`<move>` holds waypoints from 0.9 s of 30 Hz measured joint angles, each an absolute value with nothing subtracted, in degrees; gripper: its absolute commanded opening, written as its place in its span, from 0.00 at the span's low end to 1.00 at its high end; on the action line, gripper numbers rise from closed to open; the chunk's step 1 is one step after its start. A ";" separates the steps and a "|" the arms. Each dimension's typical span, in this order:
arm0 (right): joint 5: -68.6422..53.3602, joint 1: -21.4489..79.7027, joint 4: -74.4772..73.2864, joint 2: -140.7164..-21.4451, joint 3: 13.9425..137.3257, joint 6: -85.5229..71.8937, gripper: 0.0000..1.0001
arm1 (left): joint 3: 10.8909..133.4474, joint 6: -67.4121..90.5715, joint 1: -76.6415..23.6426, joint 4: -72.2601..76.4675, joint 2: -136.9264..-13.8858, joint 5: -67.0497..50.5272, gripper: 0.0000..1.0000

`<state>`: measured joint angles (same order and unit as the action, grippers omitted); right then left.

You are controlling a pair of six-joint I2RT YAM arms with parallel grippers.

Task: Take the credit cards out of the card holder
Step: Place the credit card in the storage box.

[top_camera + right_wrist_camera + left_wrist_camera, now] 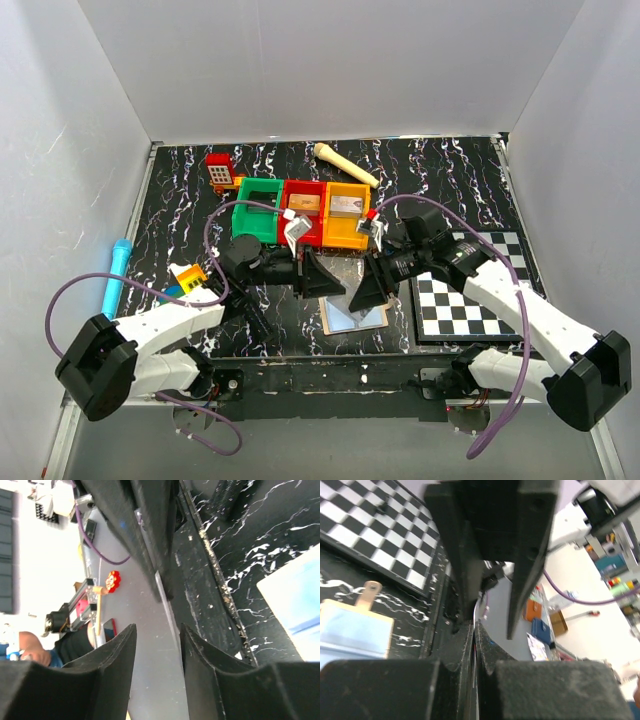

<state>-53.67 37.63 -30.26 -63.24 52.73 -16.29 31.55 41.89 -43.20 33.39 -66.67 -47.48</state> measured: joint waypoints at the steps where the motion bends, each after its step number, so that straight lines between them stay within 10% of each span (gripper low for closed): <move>1: -52.77 37.60 -30.09 -63.02 52.95 -16.51 0.50 | 31.33 42.68 -42.19 33.76 -66.63 -46.89 0.00; 9: -34.92 34.63 -22.37 -52.99 52.40 -24.12 0.59 | 29.47 52.51 -33.08 36.42 -64.20 -37.47 0.00; 13: -25.98 34.59 -3.79 -42.30 41.30 -32.95 0.86 | 27.44 58.50 -32.14 39.59 -60.80 -26.24 0.00; 27: -19.27 34.70 27.40 -51.99 30.85 -55.20 0.64 | 25.89 71.18 -32.27 42.22 -57.19 -5.17 0.00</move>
